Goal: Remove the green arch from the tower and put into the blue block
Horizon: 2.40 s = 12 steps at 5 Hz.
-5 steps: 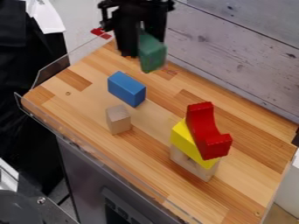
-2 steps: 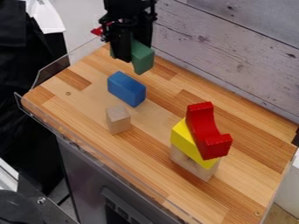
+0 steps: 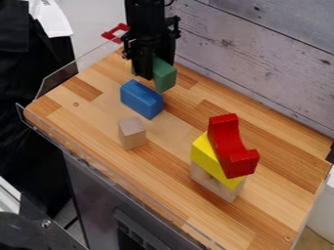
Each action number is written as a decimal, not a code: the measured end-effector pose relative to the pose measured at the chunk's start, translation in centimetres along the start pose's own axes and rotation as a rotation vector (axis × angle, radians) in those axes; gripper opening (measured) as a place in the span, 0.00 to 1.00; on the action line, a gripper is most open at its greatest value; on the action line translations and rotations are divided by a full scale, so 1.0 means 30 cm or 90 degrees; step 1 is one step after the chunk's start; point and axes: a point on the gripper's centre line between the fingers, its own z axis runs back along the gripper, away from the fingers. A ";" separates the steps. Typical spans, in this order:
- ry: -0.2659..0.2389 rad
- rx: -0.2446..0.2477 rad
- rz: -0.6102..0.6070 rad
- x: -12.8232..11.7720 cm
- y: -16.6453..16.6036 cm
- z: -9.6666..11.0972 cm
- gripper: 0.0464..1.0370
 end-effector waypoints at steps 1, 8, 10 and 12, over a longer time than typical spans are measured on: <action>-0.003 0.010 0.008 0.002 0.013 -0.010 0.54; 0.014 0.010 0.039 0.035 0.048 -0.029 0.61; 0.038 0.009 0.022 0.020 0.049 -0.027 0.96; -0.022 0.053 -0.087 -0.018 0.079 0.193 0.96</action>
